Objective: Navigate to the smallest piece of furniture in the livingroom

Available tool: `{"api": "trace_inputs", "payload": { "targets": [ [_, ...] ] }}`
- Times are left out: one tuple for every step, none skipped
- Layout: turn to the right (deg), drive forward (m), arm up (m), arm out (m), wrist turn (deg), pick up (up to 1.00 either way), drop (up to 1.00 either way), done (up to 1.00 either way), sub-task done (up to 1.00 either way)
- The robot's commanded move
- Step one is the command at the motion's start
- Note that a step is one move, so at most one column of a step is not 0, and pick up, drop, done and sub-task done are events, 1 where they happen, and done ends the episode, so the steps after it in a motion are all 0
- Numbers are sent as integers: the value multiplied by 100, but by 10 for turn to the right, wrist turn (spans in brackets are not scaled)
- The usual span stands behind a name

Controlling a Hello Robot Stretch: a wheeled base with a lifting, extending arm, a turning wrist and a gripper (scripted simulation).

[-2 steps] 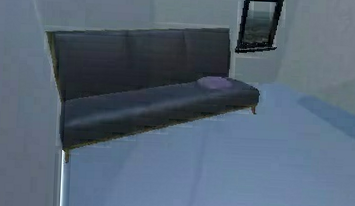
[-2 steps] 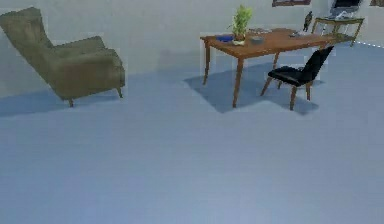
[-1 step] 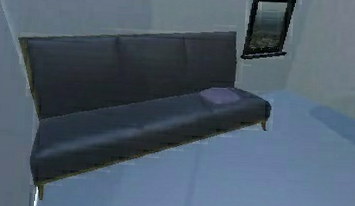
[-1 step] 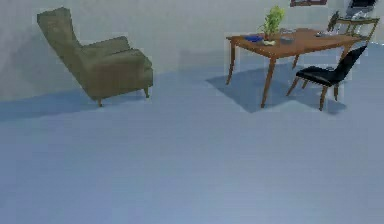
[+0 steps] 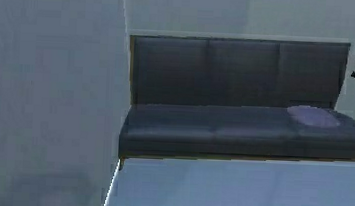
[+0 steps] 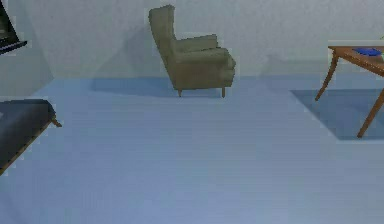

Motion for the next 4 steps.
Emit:
{"api": "trace_inputs", "payload": {
  "targets": [
    [0, 55, 0, 0, 0, 0, 0, 0, 0],
    [450, 0, 0, 0, 0, 0, 0, 0, 0],
    [450, 0, 0, 0, 0, 0, 0, 0, 0],
    [450, 0, 0, 0, 0, 0, 0, 0, 0]
  ]
}}
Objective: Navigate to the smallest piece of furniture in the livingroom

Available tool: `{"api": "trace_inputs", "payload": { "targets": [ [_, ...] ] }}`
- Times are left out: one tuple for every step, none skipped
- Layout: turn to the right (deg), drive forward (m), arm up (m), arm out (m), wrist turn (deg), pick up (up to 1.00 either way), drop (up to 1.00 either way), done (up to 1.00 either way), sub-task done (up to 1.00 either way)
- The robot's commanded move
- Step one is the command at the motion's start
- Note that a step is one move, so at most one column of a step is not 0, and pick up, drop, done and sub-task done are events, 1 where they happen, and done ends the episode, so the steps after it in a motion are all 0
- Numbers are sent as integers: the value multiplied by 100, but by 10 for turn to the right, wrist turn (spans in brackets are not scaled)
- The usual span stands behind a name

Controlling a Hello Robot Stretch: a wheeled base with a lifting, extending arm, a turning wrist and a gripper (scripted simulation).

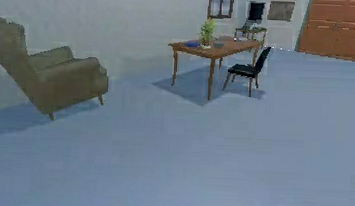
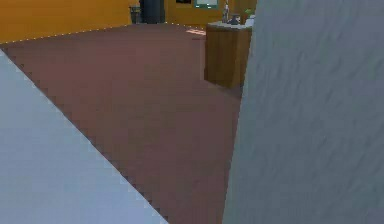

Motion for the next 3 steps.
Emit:
{"api": "trace_inputs", "payload": {
  "targets": [
    [300, 0, 0, 0, 0, 0, 0, 0, 0],
    [0, 100, 0, 0, 0, 0, 0, 0, 0],
    [0, 100, 0, 0, 0, 0, 0, 0, 0]
  ]
}}
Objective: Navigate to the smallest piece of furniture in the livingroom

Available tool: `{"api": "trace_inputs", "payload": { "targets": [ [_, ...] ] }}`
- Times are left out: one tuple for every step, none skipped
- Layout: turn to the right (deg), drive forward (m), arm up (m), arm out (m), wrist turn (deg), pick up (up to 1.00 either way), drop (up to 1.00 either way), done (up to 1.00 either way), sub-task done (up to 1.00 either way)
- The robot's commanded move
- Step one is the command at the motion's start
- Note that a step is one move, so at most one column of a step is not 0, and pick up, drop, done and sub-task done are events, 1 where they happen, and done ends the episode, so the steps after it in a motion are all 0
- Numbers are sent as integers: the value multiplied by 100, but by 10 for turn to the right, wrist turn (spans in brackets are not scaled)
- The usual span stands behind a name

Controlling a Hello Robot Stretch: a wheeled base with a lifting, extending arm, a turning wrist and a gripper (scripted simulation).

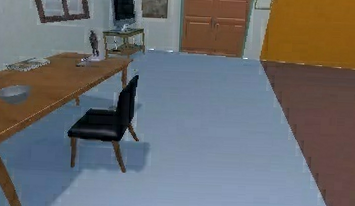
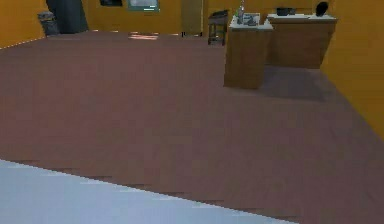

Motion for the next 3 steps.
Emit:
{"api": "trace_inputs", "payload": {
  "targets": [
    [0, 75, 0, 0, 0, 0, 0, 0, 0],
    [-360, 0, 0, 0, 0, 0, 0, 0, 0],
    [0, 0, 0, 0, 0, 0, 0, 100, 0]
  ]
}}
